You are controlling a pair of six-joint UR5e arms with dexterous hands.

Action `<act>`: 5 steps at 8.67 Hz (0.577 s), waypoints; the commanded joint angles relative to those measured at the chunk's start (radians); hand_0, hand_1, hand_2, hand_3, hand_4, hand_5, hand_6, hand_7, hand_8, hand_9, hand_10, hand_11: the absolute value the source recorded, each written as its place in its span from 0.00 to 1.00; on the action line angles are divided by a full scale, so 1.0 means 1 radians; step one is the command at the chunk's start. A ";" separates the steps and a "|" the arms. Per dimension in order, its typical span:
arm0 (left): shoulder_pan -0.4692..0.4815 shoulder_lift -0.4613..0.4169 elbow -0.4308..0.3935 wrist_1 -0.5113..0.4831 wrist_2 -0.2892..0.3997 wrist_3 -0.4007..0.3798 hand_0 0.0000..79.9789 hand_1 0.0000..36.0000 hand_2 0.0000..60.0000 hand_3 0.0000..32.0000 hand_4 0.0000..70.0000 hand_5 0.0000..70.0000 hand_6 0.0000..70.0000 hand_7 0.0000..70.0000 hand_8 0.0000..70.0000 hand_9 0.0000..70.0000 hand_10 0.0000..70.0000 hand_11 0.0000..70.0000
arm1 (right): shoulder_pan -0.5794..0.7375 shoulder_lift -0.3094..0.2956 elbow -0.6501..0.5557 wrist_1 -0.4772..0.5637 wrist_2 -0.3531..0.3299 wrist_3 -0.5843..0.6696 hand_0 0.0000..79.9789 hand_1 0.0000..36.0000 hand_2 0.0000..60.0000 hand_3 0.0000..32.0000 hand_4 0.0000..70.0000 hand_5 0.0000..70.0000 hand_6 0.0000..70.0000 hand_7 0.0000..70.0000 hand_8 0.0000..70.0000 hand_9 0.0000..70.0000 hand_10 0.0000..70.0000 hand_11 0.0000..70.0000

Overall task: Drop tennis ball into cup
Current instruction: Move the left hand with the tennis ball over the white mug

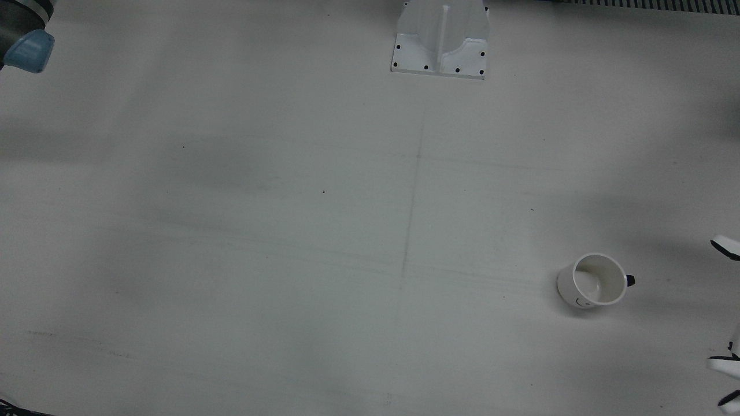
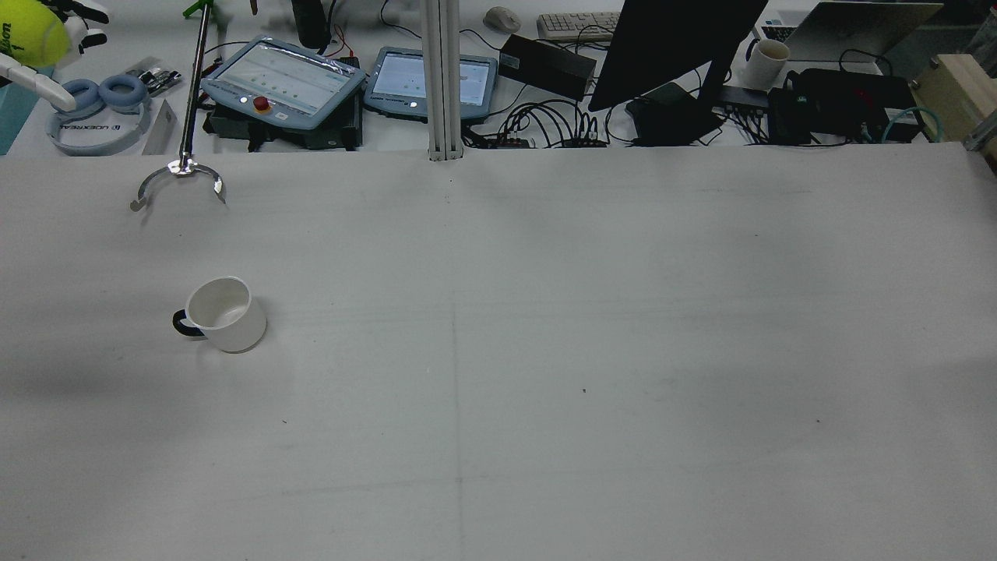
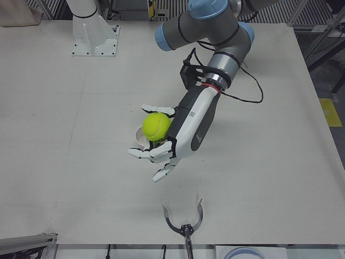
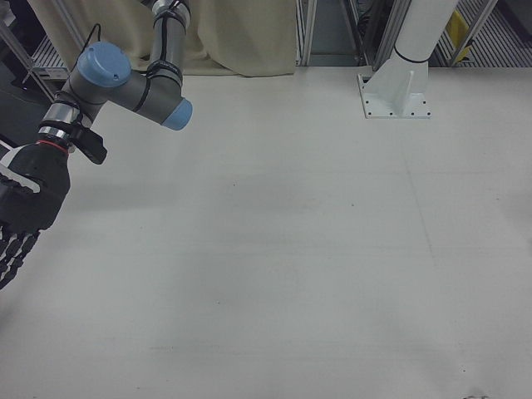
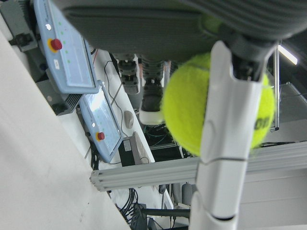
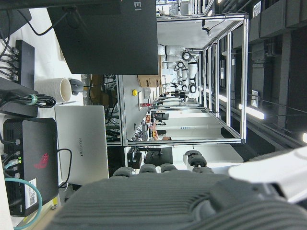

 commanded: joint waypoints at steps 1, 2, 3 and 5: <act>0.104 0.084 -0.008 -0.061 -0.004 0.025 0.81 0.55 0.00 0.00 0.57 0.23 0.83 1.00 0.69 0.97 0.13 0.20 | 0.000 0.000 0.000 0.000 0.000 0.000 0.00 0.00 0.00 0.00 0.00 0.00 0.00 0.00 0.00 0.00 0.00 0.00; 0.110 0.094 -0.009 -0.075 -0.004 0.033 0.81 0.54 0.00 0.00 0.57 0.25 0.91 1.00 0.70 0.97 0.13 0.21 | 0.000 0.000 0.000 0.000 0.000 0.000 0.00 0.00 0.00 0.00 0.00 0.00 0.00 0.00 0.00 0.00 0.00 0.00; 0.148 0.097 -0.006 -0.078 -0.006 0.034 0.79 0.54 0.00 0.00 0.56 0.21 0.77 1.00 0.67 0.97 0.13 0.20 | 0.000 0.000 0.000 0.000 0.000 0.000 0.00 0.00 0.00 0.00 0.00 0.00 0.00 0.00 0.00 0.00 0.00 0.00; 0.176 0.097 -0.006 -0.080 -0.006 0.056 0.78 0.56 0.00 0.00 0.55 0.19 0.64 1.00 0.65 0.96 0.13 0.20 | 0.000 0.000 0.000 0.000 0.000 0.000 0.00 0.00 0.00 0.00 0.00 0.00 0.00 0.00 0.00 0.00 0.00 0.00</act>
